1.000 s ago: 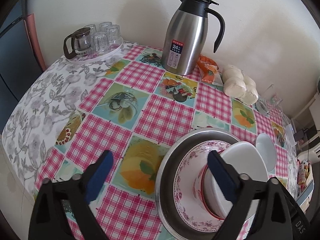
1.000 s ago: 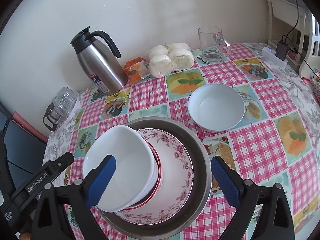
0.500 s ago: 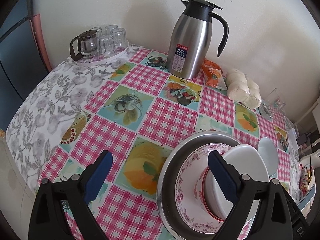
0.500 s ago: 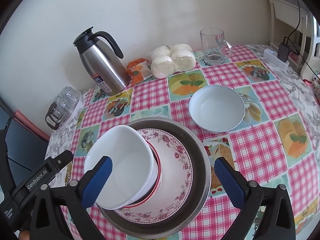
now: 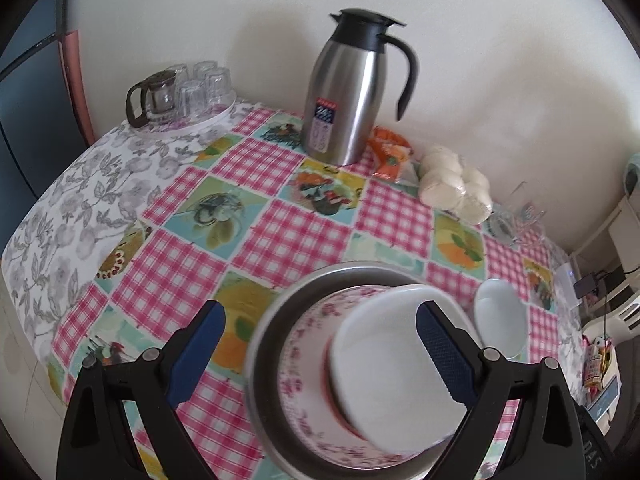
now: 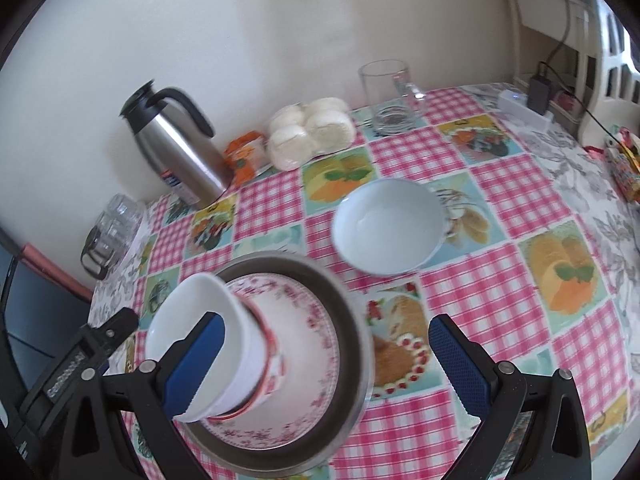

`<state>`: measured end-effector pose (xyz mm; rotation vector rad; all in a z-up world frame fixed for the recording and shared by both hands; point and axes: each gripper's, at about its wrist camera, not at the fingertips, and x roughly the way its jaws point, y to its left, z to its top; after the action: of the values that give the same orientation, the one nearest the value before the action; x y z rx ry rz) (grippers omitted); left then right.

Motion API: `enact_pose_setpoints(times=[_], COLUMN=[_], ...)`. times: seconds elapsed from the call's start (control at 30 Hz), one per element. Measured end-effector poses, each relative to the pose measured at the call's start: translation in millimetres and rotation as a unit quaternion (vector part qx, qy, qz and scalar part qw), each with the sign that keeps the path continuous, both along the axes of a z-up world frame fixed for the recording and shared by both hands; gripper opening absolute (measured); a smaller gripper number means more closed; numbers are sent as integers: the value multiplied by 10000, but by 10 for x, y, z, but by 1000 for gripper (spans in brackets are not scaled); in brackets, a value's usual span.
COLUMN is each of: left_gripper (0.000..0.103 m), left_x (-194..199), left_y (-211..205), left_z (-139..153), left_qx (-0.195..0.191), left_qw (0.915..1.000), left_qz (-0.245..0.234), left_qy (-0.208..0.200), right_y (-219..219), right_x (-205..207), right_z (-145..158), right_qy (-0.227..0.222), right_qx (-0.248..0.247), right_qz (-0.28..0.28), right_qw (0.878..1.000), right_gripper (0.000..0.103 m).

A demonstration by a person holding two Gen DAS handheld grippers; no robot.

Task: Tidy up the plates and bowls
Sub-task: 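Move both grippers over to the pale round bowl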

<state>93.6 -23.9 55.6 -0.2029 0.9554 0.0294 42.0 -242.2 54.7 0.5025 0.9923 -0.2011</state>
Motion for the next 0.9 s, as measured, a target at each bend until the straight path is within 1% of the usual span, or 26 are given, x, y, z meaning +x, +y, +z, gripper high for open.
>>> enact_pose_setpoints(times=[0.13,0.27,0.4,0.5,0.57,0.7,0.83,0.9], left_gripper=[97,97,97,97,97,97,98,99], left_x=[-44,-62,-96,-109,-103,-64,-17,27], left_y=[-241,-512,-841,-1042,-1150,-1360,-1528,-1586], left_z=[84,134,137,118,105,86,101,84], left_qx=[102,143,286,391,370,291,344,361], left_qw=[9992,9967,9912,9878,9861,9816,9757,9737], left_qz=[-308,-698,-1187,-1386,-1485,-1734,-1943,-2038], left_qy=[-237,-395,-516,-598,-642,-739,-951,-954], right_y=[-221,-492,-729,-902,-1001,-1094,-1232,-1302], right_x=[-65,-150,-238,-278,-296,-277,-263,-256], right_z=[1,-10,-28,-54,-68,-68,-46,-26], right_qy=[4,-21,-31,3,16,92,22,-43], right_qx=[-3,104,195,238,271,24,-48,-49], right_qz=[-198,-489,-790,-1000,-1119,-1217,-1384,-1462], right_qw=[9998,9987,9967,9947,9934,9925,9904,9892], right_gripper=[103,103,103,103,103,103,103,103])
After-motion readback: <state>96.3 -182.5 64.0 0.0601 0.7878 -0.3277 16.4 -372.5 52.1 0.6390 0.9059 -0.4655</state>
